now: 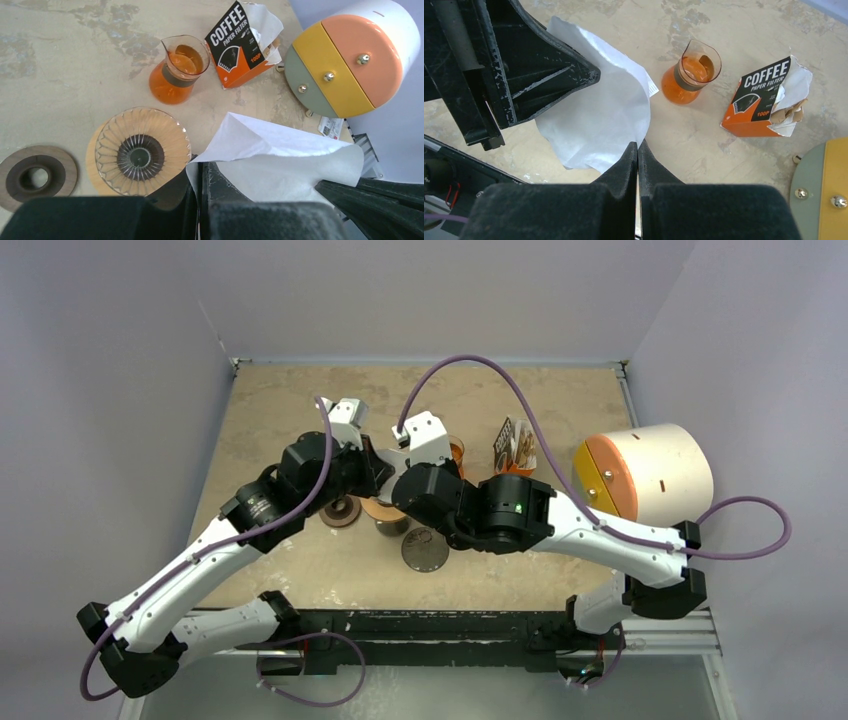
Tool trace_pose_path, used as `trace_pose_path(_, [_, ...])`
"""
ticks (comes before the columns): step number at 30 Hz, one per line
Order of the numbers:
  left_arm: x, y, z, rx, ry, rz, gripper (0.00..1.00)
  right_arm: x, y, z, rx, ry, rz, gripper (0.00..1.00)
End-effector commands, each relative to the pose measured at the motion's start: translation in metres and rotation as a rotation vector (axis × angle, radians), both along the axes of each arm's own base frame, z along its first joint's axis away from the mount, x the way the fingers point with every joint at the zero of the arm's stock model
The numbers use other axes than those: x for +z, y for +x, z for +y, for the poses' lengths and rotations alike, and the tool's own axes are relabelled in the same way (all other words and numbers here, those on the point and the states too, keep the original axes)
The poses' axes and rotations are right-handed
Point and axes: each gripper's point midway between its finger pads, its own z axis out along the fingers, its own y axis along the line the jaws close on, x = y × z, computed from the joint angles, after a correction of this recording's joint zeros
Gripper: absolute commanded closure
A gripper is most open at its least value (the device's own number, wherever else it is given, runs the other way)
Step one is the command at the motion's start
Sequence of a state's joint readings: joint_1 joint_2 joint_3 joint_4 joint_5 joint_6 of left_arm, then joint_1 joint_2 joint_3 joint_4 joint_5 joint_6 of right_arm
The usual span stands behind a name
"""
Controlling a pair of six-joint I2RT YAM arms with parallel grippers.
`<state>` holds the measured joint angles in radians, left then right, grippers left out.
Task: Place the coffee filter in the dripper
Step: Place the coffee filter in the coffee dripper.
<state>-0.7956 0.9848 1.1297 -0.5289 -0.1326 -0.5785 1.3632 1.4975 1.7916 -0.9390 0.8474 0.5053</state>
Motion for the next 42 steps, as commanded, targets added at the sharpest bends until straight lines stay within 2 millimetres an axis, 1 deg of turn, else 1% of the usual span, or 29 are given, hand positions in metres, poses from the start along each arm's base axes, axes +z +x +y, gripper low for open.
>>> trace_pose_path(1, [0.013, 0.001, 0.011, 0.033, 0.022, -0.039, 1.00, 0.012, 0.002, -0.003, -0.034, 0.021, -0.029, 1.00])
trace_pose_path(6, [0.014, -0.001, 0.018, 0.053, 0.027, -0.045, 1.00, 0.008, 0.002, -0.003, -0.041, 0.012, -0.022, 1.00])
trace_pose_path(11, [0.015, -0.003, 0.014, 0.033, 0.015, -0.043, 1.00, 0.009, 0.000, 0.003, -0.019, 0.040, -0.012, 0.99])
trace_pose_path(14, [0.017, -0.005, 0.010, 0.009, 0.000, -0.051, 1.00, 0.011, -0.002, 0.009, 0.002, 0.062, -0.005, 0.88])
trace_pose_path(17, [0.016, -0.006, 0.006, -0.008, -0.004, -0.050, 1.00, 0.011, -0.009, 0.016, 0.054, 0.095, 0.029, 0.78])
trace_pose_path(20, [0.014, -0.006, 0.005, -0.012, 0.004, -0.046, 1.00, 0.016, -0.011, 0.021, 0.074, 0.126, 0.031, 0.70])
trace_pose_path(22, [0.013, -0.006, 0.006, -0.008, 0.011, -0.045, 1.00, 0.021, -0.011, 0.025, 0.084, 0.146, 0.028, 0.62])
trace_pose_path(26, [0.009, -0.004, 0.007, 0.003, 0.033, -0.039, 1.00, 0.027, -0.014, 0.036, 0.116, 0.196, 0.037, 0.51])
trace_pose_path(29, [0.006, -0.002, 0.009, 0.019, 0.053, -0.032, 1.00, 0.029, -0.015, 0.041, 0.119, 0.226, 0.042, 0.48])
trace_pose_path(34, [0.004, -0.001, 0.011, 0.031, 0.070, -0.035, 1.00, 0.036, -0.008, 0.039, 0.063, 0.281, 0.014, 0.43])
trace_pose_path(38, [0.006, -0.003, 0.013, 0.030, 0.068, -0.043, 1.00, 0.042, 0.001, 0.037, 0.025, 0.334, -0.014, 0.43])
trace_pose_path(42, [0.007, -0.005, 0.013, 0.021, 0.067, -0.047, 1.00, 0.045, 0.010, 0.038, 0.003, 0.387, -0.004, 0.44])
